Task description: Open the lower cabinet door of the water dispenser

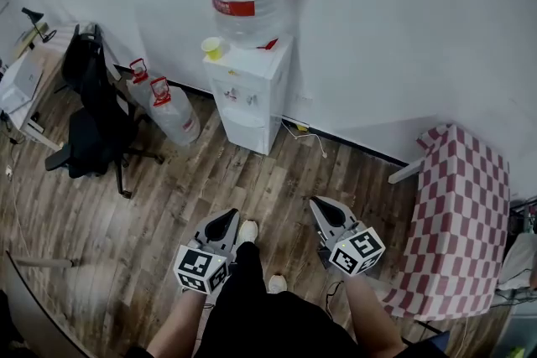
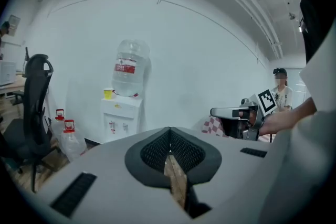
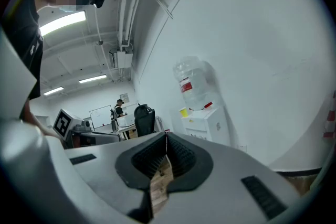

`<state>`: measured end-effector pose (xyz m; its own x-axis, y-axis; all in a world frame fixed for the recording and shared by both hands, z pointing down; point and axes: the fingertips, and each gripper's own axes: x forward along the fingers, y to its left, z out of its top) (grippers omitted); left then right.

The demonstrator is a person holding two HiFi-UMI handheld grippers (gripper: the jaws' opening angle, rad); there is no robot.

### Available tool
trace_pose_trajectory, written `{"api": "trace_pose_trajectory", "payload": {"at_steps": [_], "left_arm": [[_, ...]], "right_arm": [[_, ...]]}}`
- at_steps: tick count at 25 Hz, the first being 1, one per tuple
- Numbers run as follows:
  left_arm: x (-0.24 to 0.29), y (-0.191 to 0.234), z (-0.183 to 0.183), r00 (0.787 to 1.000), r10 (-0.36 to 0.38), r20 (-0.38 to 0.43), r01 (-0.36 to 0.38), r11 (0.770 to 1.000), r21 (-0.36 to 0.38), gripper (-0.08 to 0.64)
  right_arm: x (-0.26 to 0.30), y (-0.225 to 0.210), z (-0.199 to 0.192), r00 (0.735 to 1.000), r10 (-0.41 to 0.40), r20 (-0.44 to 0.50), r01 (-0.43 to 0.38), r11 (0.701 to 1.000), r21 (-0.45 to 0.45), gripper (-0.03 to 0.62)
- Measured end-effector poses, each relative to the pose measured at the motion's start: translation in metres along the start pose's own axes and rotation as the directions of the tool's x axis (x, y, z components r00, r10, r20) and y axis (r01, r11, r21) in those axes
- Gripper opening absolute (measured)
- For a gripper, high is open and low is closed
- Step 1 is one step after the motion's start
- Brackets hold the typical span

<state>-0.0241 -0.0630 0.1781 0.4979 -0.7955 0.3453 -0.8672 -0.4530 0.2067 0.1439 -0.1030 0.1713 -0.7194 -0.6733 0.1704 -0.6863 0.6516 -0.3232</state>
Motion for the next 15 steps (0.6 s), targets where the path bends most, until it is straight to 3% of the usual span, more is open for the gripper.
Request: {"api": "trace_pose_trajectory", "payload": {"at_steps": [8, 15], "left_arm": [[0.102, 0.090, -0.010, 0.995, -0.087, -0.051, 0.088, 0.996, 0.017, 0.014], [0.198, 0.156, -0.057, 0.995, -0.095, -0.038, 0.096, 0.995, 0.041, 0.014]], "right_arm": [[0.119, -0.070, -0.034, 0.994, -0.044, -0.101, 0.039, 0.998, -0.049, 0.021], [0.204, -0.139, -0.090, 0.995, -0.054, -0.081, 0.050, 0.998, -0.049, 0.021]]}}
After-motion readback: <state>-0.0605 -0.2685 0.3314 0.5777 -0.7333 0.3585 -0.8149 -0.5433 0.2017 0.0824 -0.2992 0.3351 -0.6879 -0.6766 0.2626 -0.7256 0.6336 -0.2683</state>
